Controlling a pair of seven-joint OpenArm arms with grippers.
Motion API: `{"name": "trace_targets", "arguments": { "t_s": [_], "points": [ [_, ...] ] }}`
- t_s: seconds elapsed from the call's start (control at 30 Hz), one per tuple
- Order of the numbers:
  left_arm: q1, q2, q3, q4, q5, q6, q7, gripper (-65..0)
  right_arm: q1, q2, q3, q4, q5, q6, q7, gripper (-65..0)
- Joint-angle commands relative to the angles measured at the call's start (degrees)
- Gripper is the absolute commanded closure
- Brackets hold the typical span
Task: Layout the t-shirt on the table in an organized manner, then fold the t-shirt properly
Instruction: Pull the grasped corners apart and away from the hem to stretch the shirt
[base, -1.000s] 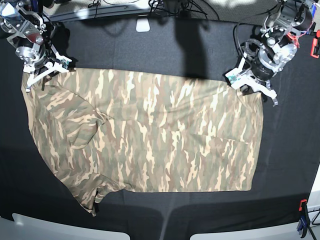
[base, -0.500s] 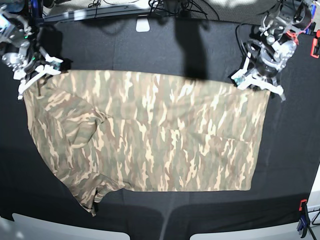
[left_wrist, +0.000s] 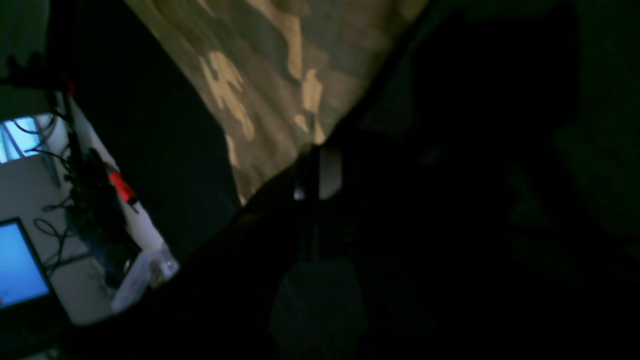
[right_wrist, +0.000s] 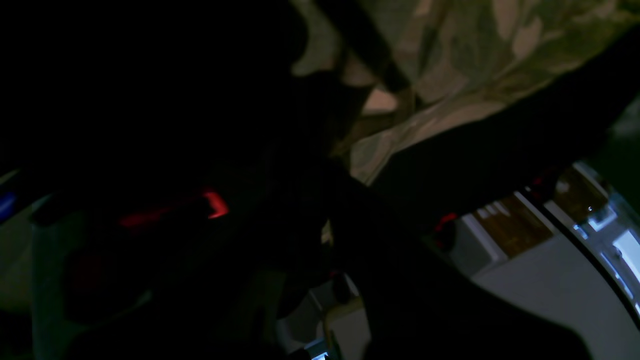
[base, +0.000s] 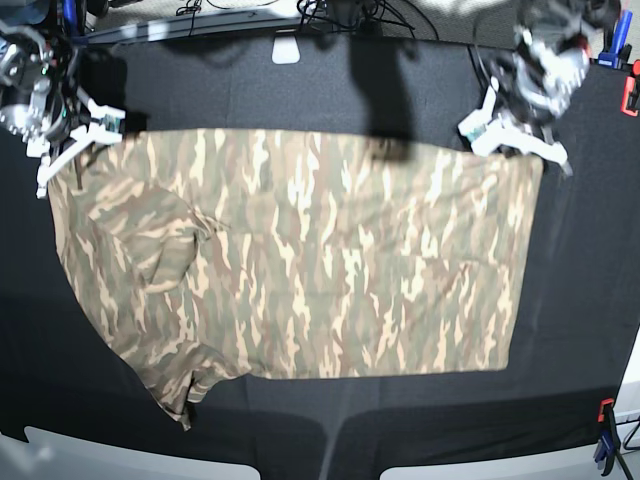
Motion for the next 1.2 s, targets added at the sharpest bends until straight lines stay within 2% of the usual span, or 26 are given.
{"name": "trace_targets", "arguments": {
  "t_s": [0.0,0.17,0.27,0.47,0.63,1.0,1.17],
  "points": [
    [0.9,-0.66,-0.48,1.14,2.14,1.44,0.52,0.0,-0.63,1.55,0.57,0.72,-0.52,0.07,-0.85,0.0],
    [4.35,-1.01,-0.48,1.16,5.6,3.48,1.86,0.0,-6.12,1.57,0.57,1.75,-4.92,-0.09,-2.21,0.0],
    [6.73,-1.79,-0.48,1.4,5.7,4.7,2.51,0.0,-8.04,1.55,0.57,2.58,-5.01,-0.07,-3.26,0.0],
    [13.05,-3.54,-0.46,5.81,9.86,5.33,4.26,0.0,-8.9,1.66,0.57,2.69,-5.25,-0.09,-3.85,0.0],
    [16.87,-3.96,-0.48,10.75,9.84,6.01,4.11,0.0,-8.9,3.15,0.57,3.65,-5.16,-0.02,-3.78,0.0],
    [18.82,-3.96,-0.46,11.04,9.88,6.27,6.36,0.0,-8.9,7.87,0.57,5.68,-4.72,0.9,-4.0,0.0],
    [19.89,-3.96,-0.46,11.06,9.88,7.1,5.09,0.0,-8.92,8.2,0.57,5.7,-4.7,1.07,-3.82,0.0]
  ]
}}
